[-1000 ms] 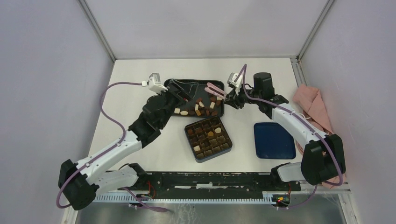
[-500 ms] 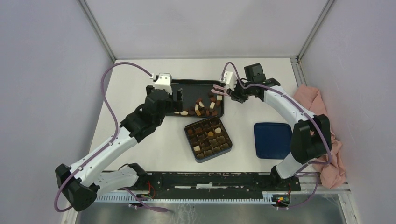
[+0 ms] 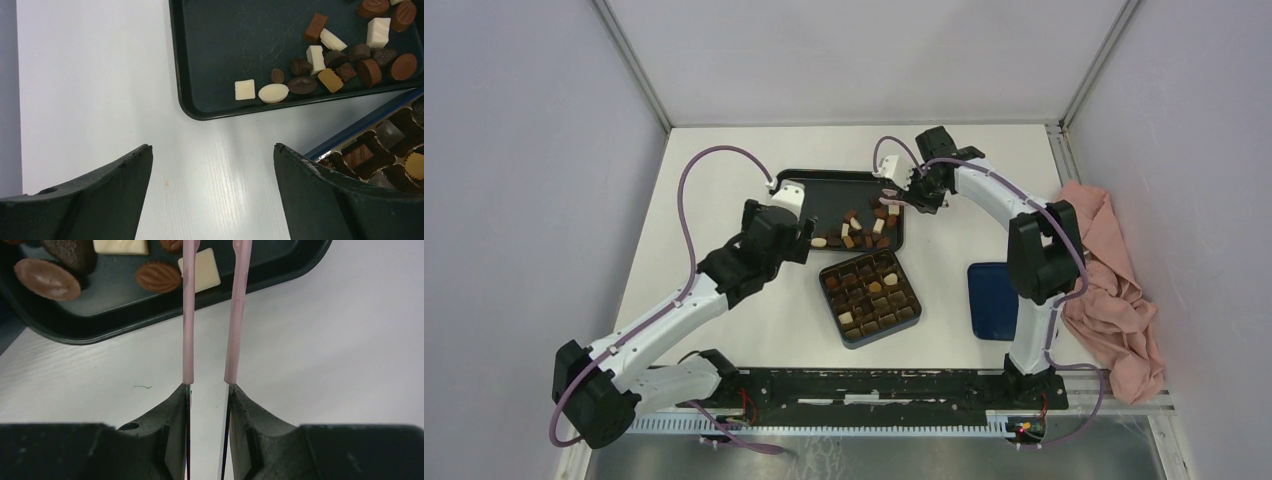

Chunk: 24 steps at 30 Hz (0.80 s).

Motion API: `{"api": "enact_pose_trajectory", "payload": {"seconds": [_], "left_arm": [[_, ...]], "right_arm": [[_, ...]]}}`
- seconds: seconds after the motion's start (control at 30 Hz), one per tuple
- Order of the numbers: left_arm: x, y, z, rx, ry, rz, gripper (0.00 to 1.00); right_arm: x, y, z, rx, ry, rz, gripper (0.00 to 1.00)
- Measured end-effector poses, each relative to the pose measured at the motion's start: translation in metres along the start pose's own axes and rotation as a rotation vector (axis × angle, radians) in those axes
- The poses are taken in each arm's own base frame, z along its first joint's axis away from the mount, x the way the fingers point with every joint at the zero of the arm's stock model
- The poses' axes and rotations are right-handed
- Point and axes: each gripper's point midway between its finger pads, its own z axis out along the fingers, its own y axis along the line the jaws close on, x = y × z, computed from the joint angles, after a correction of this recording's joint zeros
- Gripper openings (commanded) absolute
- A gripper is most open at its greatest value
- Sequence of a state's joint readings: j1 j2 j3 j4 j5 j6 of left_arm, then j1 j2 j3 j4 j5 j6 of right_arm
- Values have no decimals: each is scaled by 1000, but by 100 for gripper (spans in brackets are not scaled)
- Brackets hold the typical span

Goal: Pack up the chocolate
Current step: Pick up the fake chocolate from the plate.

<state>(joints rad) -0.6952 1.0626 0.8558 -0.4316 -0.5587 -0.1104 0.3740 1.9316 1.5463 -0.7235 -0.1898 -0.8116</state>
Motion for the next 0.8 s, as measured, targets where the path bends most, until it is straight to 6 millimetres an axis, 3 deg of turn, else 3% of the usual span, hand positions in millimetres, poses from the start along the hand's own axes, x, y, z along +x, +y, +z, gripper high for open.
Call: {"api": "enact_pose_trajectory", "payload": {"seconds": [0.3, 0.8], "left_arm": [[6, 2, 4, -4, 18, -1, 95], [9, 2, 7, 10, 35, -7, 94]], "right_arm": [[-4, -23, 22, 34, 53, -7, 36], [0, -9, 33, -28, 101, -58, 36]]}}
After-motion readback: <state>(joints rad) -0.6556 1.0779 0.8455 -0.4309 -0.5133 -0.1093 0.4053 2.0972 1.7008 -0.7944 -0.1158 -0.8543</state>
